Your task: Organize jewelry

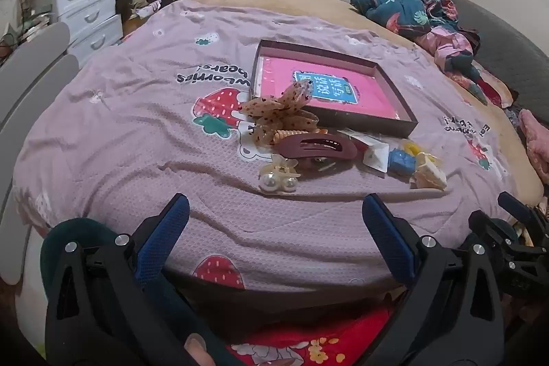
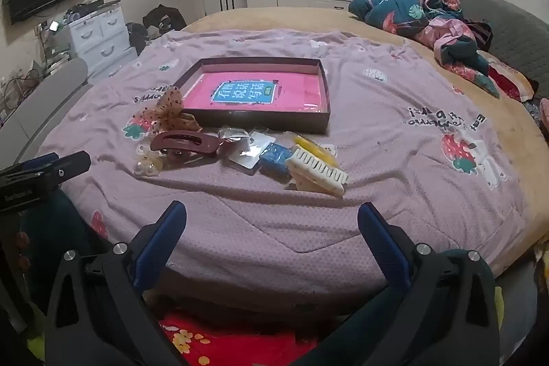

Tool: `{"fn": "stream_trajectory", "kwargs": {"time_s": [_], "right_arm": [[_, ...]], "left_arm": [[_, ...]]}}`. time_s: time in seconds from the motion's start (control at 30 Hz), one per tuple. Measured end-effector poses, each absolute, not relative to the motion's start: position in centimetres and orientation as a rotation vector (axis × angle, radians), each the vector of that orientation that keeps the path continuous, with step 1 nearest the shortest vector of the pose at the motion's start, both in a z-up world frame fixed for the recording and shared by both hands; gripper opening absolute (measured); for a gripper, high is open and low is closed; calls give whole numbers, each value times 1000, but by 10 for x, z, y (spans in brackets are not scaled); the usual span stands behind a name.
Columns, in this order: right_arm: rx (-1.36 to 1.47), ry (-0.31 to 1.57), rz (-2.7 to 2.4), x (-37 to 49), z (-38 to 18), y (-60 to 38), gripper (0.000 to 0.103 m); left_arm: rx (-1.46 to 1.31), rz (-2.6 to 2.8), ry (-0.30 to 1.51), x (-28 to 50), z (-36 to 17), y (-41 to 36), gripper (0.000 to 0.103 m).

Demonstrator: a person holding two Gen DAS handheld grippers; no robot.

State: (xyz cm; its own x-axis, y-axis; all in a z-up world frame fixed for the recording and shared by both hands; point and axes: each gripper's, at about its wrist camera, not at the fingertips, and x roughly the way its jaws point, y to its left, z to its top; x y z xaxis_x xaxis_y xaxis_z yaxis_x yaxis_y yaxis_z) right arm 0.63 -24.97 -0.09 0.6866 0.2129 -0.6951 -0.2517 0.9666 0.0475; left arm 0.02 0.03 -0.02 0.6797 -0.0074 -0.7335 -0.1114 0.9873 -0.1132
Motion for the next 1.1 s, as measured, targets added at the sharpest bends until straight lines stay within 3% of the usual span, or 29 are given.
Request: {"fn": "stream_trajectory", "kwargs": {"time_s": [1.1], "right_arm": [[-26, 729, 258, -5, 12, -253, 99]], "left_arm": [[-155, 38, 806, -3, 7, -7, 95]]}}
